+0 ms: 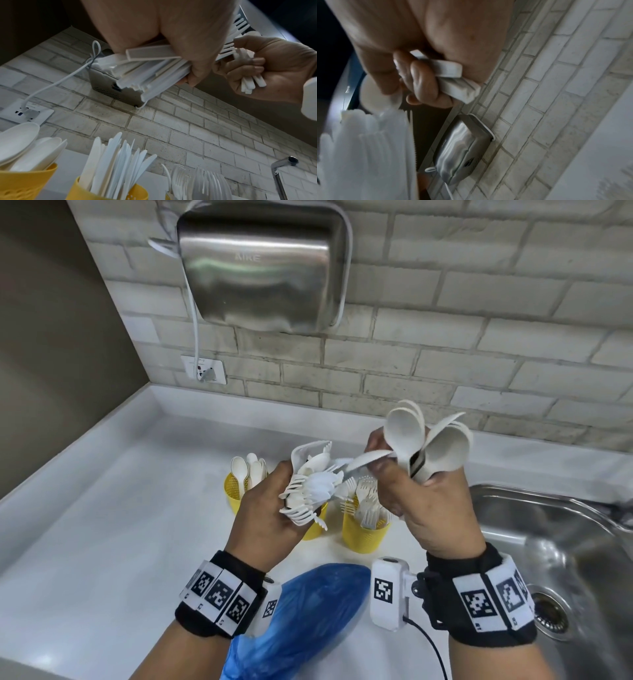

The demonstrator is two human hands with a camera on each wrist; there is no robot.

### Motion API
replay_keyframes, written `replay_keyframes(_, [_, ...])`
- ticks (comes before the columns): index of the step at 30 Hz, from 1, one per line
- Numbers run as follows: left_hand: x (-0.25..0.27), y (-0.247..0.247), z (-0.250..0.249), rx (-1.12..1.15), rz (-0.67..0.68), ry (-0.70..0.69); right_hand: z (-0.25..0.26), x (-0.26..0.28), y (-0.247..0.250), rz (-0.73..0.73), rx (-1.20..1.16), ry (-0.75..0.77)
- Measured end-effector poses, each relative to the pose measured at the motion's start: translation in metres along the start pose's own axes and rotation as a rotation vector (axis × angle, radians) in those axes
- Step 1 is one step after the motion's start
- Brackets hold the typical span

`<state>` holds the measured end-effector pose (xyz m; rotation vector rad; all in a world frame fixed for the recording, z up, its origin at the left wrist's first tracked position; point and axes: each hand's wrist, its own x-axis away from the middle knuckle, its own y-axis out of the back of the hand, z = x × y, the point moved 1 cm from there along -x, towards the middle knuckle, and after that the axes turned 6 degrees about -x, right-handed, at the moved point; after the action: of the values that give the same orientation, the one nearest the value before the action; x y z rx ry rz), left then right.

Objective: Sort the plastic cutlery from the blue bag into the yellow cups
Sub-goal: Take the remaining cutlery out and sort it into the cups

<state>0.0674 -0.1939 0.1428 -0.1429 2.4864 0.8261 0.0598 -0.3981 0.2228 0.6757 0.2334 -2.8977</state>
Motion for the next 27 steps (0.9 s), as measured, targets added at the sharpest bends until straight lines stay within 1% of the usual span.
replay_keyframes(3, [0.002,-0.002,0.003,0.019,0.019,0.001,0.002,-0.002,-0.002,-0.055,-0.201,0.004])
replay_keyframes(5, [0.002,-0.001,0.001,-0.005,0.016,-0.015,0.005,-0.002,-0.006,-0.124,-0.293,0.012])
replay_keyframes(10, [0.001,0.001,-0.007,-0.064,0.012,-0.039,0.005,-0.004,-0.009,-0.376,-0.43,0.032])
replay_keyframes(13, [0.001,0.0,-0.006,-0.03,0.067,-0.022,0.002,-0.007,-0.006,-0.544,-0.532,-0.016])
replay_keyframes(15, [0.002,0.0,-0.005,-0.028,0.083,-0.021,0.0,-0.01,-0.004,-0.611,-0.627,-0.036])
replay_keyframes(21, [0.003,-0.001,-0.003,-0.052,0.106,-0.013,0.002,-0.016,0.007,-0.703,-0.81,0.0])
replay_keyframes(24, [0.001,-0.001,-0.005,-0.052,0.1,-0.019,0.002,-0.017,0.014,-0.72,-0.771,0.012])
replay_keyframes(27, [0.001,-0.001,-0.008,-0.052,0.08,-0.01,0.003,-0.017,0.015,-0.685,-0.706,0.024])
